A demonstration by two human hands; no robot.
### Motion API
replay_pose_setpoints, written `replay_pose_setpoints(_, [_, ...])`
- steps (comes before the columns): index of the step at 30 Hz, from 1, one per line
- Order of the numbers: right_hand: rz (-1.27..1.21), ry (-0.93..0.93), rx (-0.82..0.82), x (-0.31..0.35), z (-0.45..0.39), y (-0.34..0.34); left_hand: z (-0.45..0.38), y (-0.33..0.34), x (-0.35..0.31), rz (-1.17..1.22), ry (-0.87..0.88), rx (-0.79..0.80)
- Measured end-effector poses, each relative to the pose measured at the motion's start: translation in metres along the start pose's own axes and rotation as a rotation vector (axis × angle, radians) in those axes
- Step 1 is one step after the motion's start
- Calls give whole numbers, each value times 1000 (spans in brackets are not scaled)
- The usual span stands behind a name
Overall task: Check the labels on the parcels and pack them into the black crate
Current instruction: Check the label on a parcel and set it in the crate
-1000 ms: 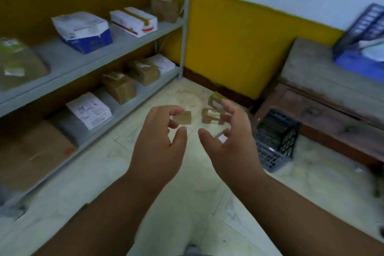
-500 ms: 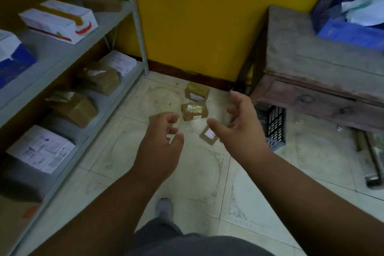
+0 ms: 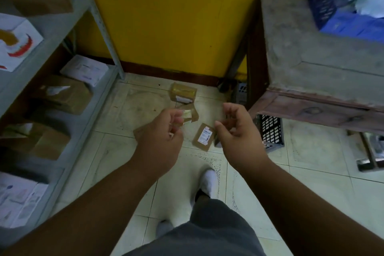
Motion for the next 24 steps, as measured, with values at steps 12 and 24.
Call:
replay_pose_setpoints(12, [-23,5,74,-16,-233,48,-201,43,55,-75,-62,18])
replay_pose_setpoints(24, [-10,465,-191,-290,-368,125,-350,237,275,-200,-18,437])
Point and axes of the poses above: each hand's wrist, its own z-axis away from the middle knuckle, its own y-axis out of the palm, x = y × z, the point moved 6 cm from there along -z, towards the middle knuckle, and after that the axes turned 6 degrees about y, right-handed, at the moved point
